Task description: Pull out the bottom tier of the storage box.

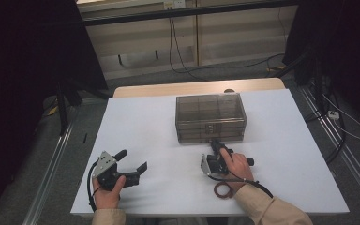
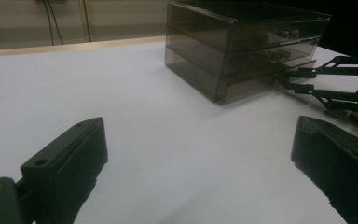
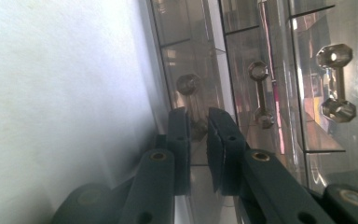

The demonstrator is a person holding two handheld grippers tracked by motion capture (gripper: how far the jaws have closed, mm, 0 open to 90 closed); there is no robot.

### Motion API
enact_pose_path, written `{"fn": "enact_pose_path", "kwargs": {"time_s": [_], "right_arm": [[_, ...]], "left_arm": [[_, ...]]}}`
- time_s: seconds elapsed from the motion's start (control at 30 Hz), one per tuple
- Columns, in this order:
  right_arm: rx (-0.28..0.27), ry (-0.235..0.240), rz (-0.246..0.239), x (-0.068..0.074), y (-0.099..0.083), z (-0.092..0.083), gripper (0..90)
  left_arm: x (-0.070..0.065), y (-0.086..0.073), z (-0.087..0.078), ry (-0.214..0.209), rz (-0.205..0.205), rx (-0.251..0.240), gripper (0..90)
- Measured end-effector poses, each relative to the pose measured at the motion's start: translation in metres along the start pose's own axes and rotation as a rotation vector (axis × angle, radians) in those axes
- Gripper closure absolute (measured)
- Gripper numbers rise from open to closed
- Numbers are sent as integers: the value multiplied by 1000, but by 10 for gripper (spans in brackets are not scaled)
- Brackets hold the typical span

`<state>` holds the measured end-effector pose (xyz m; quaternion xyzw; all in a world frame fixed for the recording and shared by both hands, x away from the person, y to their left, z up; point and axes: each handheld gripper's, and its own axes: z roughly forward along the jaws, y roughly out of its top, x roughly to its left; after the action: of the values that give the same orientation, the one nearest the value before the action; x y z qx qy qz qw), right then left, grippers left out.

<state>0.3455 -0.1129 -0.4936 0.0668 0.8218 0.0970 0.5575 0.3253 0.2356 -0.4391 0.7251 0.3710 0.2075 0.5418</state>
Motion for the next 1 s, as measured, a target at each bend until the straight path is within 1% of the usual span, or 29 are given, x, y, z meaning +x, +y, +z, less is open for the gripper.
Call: {"fn": "enact_pose_path", "kwargs": {"time_s": [0.03,0.07,0.1,0.13,0.2,0.23,0.27,0.33,0.4,0.43,0.5,0.57,0.63,0.67,0.77,0.8,0.83,0.9,0.93,0.97,1.0], "right_arm": [[3,1,13,1,0,-2,802],[-7,-3,1,0,1,-3,796],[-12,-3,8,0,1,-4,779],[-12,-5,9,-1,2,-5,754],[-18,-2,14,-3,2,-4,669],[-9,10,33,-3,2,-4,664],[-8,6,40,-4,2,-4,651],[-13,16,41,-6,1,-3,609],[-6,15,36,-8,2,-3,592],[-4,25,37,-10,1,-2,578],[1,26,29,-13,2,0,578],[3,52,33,-16,2,3,586],[8,59,16,-16,2,5,594],[9,75,23,-16,2,6,598],[15,98,26,-16,2,8,623],[15,95,19,-16,2,9,629],[20,98,25,-16,2,8,630],[11,94,11,-18,2,8,668],[9,97,12,-18,1,8,675],[18,105,30,-19,2,7,676],[14,110,27,-19,2,7,676]], "left_arm": [[0,0,0,-1,0,1,37],[0,0,0,-2,2,2,36],[0,0,0,-2,1,3,36],[0,0,0,-2,2,2,37],[0,0,0,-1,2,1,37],[0,0,0,-1,0,1,37],[0,0,0,0,0,1,37],[0,0,0,0,1,1,36],[0,0,0,-2,2,4,37],[0,0,1,-3,0,4,37],[0,0,1,-2,3,6,37],[0,0,1,-2,2,6,37],[0,0,1,-1,2,6,36],[0,0,1,-1,3,7,37],[0,0,1,-1,3,9,36],[0,0,1,-1,4,8,37],[0,0,1,-1,3,8,37],[0,0,1,0,3,9,37],[0,0,1,0,3,9,36],[0,0,1,0,3,9,37],[0,0,1,-1,2,8,37]]}}
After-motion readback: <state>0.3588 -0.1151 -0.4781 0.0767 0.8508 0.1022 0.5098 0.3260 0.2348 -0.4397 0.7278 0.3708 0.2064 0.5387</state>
